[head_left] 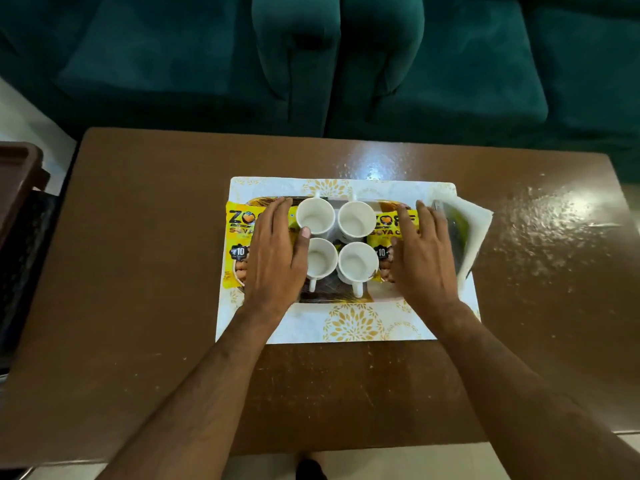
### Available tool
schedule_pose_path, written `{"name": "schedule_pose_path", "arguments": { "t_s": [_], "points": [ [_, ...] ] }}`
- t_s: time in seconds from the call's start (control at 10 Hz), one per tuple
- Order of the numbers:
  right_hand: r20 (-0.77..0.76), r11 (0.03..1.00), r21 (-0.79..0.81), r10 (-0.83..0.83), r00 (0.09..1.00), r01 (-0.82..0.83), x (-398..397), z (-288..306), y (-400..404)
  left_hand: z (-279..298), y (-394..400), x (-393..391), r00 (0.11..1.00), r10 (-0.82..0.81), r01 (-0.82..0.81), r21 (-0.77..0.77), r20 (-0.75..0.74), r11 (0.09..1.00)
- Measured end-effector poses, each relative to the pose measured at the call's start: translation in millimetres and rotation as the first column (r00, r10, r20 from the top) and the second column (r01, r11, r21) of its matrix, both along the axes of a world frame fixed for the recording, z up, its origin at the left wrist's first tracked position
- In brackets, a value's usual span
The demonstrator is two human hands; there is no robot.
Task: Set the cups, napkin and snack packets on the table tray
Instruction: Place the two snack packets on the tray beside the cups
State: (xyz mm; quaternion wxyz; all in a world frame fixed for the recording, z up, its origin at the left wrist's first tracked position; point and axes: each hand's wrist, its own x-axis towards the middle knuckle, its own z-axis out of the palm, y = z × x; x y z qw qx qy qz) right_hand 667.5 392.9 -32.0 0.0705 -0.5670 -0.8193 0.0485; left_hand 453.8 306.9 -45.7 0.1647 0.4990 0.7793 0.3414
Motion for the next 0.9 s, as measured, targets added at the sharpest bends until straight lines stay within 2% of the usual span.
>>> {"name": "schedule_pose_path", "arguments": {
  "t_s": [0.1,0.4,0.5,0.6,0.7,0.9],
  "points": [
    [0.064,0.994,-0.1,0.04,0.997,-0.033,9.2,-15.1,-7.6,-3.9,0.1,6.1,0.999,-0.048,0.048,-0.032,-0.006,0.998],
    [0.113,0.983,-0.171,0.086,0.99,-0.066,11.0,-27.9,-7.4,-9.1,-3.8,12.7,0.998,-0.058,0.059,-0.057,0.01,0.997],
    [0.128,0.977,-0.201,0.096,0.987,-0.069,11.3,-25.7,-7.1,-11.0,-5.1,11.7,0.998,-0.065,0.063,-0.066,-0.022,0.996],
    [0.125,0.976,-0.21,0.091,0.988,-0.063,11.7,-24.2,-7.0,-11.5,-10.1,8.9,0.985,-0.048,0.031,-0.109,-0.164,0.994],
    [0.106,0.978,-0.198,0.088,0.99,-0.065,9.1,-20.9,-10.5,-10.8,-18.4,6.9,0.973,-0.012,-0.021,-0.139,-0.231,0.99],
    [0.01,0.997,-0.08,0.008,1.0,-0.007,-6.1,-6.3,-15.6,-6.7,-28.4,0.1,0.967,-0.015,-0.032,-0.181,-0.253,0.983]
  ]
}}
